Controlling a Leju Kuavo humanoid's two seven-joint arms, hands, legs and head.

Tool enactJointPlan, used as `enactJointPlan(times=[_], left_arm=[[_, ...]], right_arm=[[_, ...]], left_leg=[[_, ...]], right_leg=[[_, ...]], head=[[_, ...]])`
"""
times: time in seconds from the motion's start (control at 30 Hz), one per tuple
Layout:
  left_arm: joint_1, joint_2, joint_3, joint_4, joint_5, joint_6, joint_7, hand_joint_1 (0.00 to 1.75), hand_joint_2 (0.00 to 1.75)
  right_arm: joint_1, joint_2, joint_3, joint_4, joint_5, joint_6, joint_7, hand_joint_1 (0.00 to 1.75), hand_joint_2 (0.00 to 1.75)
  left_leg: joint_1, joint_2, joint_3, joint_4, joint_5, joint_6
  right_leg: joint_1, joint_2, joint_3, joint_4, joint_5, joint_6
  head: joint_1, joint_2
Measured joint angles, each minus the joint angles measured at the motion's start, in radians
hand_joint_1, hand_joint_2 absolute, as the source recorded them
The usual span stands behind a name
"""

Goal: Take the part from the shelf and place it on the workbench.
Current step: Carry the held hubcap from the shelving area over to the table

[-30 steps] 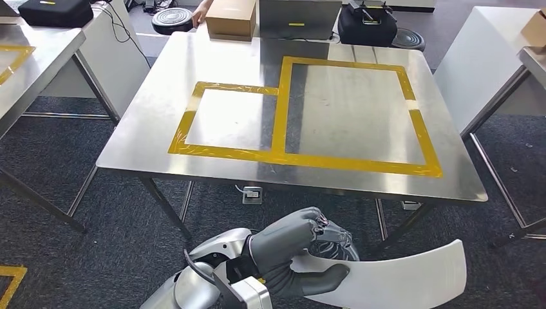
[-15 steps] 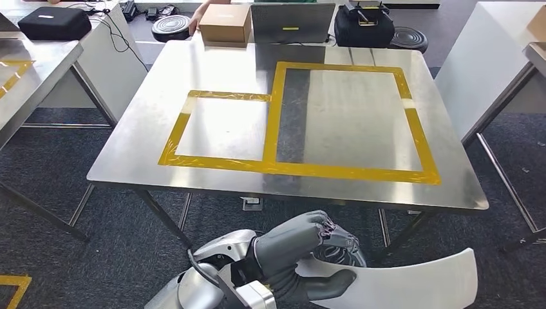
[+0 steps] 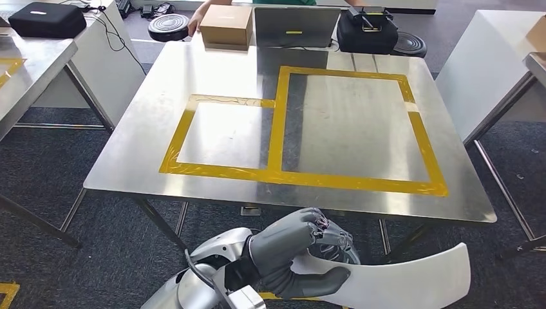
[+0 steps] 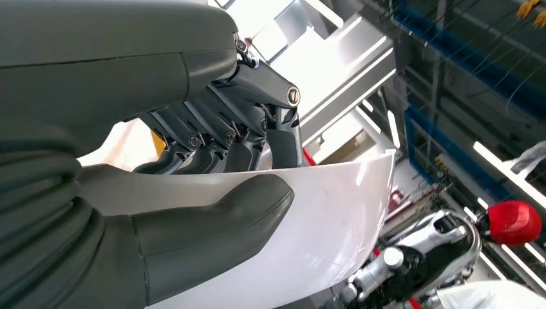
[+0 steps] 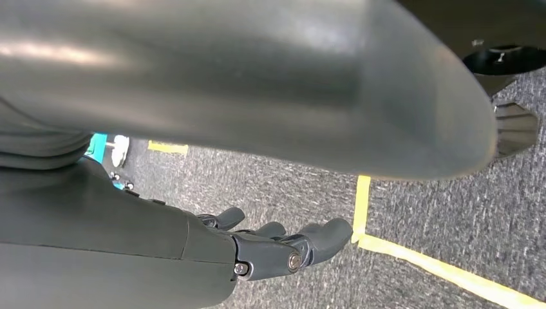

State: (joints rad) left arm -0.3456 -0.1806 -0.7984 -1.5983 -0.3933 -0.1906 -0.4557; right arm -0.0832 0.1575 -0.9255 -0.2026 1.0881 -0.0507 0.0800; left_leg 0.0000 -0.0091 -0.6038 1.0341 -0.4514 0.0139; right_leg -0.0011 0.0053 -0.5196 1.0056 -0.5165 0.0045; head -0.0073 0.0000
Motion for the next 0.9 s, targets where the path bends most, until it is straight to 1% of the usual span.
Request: enactJointPlan(times=[0.13,0.23,0.33,0.47,0.57,0.63,0.77,0.9], left_arm=[[-0.015,-0.005,0.0,0.018,-0.102,0.12,-0.059,1.75,1.75],[-0.034,-0.005,0.0,0.052,-0.161,0.17,-0.084,1.75,1.75],[-0.049,-0.006,0.0,0.082,-0.184,0.19,-0.103,1.75,1.75],[-0.075,-0.01,0.0,0.117,-0.191,0.193,-0.11,1.75,1.75],[-0.105,-0.021,0.001,0.161,-0.191,0.21,-0.12,1.75,1.75],[-0.126,-0.032,0.002,0.201,-0.194,0.24,-0.137,1.75,1.75],[-0.175,-0.06,0.01,0.312,-0.235,0.343,-0.17,1.75,1.75],[-0.244,-0.1,0.023,0.46,-0.326,0.527,-0.177,1.75,1.75]], right_arm=[[-0.001,0.0,0.0,0.0,0.013,0.0,-0.004,0.0,0.0],[-0.002,0.0,0.0,0.0,0.021,0.0,-0.011,0.0,0.0],[-0.002,0.0,0.0,0.0,0.025,0.0,-0.015,0.0,0.0],[-0.002,0.0,0.0,0.0,0.028,0.0,-0.018,0.0,0.0],[-0.002,0.0,0.0,0.0,0.029,0.0,-0.024,0.0,0.0],[-0.002,0.0,0.0,0.0,0.03,0.0,-0.03,0.0,0.0],[-0.002,0.001,0.0,0.0,0.032,0.0,-0.038,0.0,0.0],[-0.003,0.001,0.0,0.0,0.038,0.0,-0.05,0.0,0.0]], left_leg=[[0.0,0.0,0.002,0.0,-0.004,0.006],[0.0,0.0,0.003,0.0,-0.004,0.007],[0.0,0.0,0.003,0.0,-0.004,0.007],[0.0,0.001,0.004,0.0,-0.003,0.007],[0.0,0.001,0.005,0.0,-0.003,0.006],[0.001,0.001,0.005,0.0,-0.003,0.006],[0.001,0.001,0.005,-0.001,-0.003,0.006],[0.001,0.0,0.005,-0.001,-0.003,0.006]], right_leg=[[0.0,0.0,0.007,-0.01,0.0,0.011],[0.0,0.0,0.008,-0.012,0.001,0.017],[0.0,0.0,0.008,-0.012,0.002,0.02],[0.001,0.0,0.008,-0.012,0.002,0.021],[0.001,0.0,0.008,-0.011,0.002,0.021],[0.001,0.0,0.008,-0.011,0.002,0.021],[0.002,0.0,0.008,-0.01,0.002,0.021],[0.002,0.0,0.009,-0.01,0.002,0.021]], head=[[0.0,0.0],[0.0,0.0],[0.0,0.0],[0.0,0.0],[0.0,0.0],[0.0,0.0],[0.0,0.0],[0.0,0.0]])
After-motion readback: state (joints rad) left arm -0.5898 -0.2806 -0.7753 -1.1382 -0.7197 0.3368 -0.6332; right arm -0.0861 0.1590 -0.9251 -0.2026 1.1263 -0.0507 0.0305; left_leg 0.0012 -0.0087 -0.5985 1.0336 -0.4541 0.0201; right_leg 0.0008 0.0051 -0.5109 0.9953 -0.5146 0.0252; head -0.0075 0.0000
